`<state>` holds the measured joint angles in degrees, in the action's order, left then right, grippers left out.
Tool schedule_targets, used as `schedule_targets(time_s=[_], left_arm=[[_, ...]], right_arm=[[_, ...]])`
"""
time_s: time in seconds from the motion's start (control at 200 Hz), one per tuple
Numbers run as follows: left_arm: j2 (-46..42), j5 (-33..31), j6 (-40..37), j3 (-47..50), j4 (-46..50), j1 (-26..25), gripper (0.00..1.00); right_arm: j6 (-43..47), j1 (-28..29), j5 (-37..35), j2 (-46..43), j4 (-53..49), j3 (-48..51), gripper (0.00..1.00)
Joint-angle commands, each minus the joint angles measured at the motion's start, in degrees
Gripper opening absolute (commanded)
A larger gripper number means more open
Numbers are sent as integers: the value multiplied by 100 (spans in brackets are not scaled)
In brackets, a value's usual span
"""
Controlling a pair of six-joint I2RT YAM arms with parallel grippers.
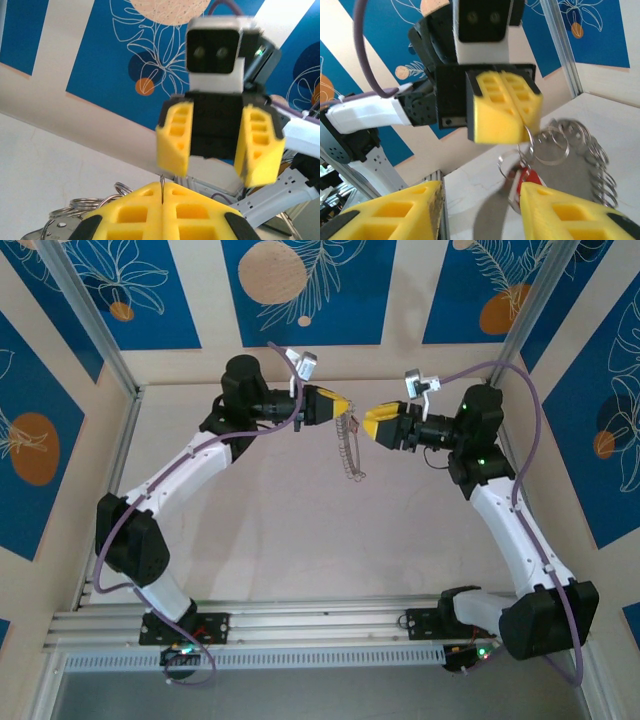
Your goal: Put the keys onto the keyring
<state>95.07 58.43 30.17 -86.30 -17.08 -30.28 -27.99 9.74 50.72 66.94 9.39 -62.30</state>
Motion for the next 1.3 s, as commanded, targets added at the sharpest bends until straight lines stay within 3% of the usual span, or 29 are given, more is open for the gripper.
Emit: schedule_targets(time_s=[0.0, 0.7, 0.805, 1.04, 1.295], left_arm=[[-300, 53, 313, -1, -675, -17, 0], [-313, 185, 536, 8, -927, -51, 0], [-339, 194, 543, 29, -942, -51, 0], [-340, 162, 702, 104, -1180, -60, 0], [-452, -315, 1313, 475, -1988, -65, 0]], right_arm=[[-8, 24, -94, -129, 287, 214, 48], [555, 643, -765, 383, -112, -280, 47], [549, 643, -818, 398, -68, -283, 37], [529, 651, -708, 368, -8, -197, 0], [422, 909, -795, 391, 240, 49, 0]])
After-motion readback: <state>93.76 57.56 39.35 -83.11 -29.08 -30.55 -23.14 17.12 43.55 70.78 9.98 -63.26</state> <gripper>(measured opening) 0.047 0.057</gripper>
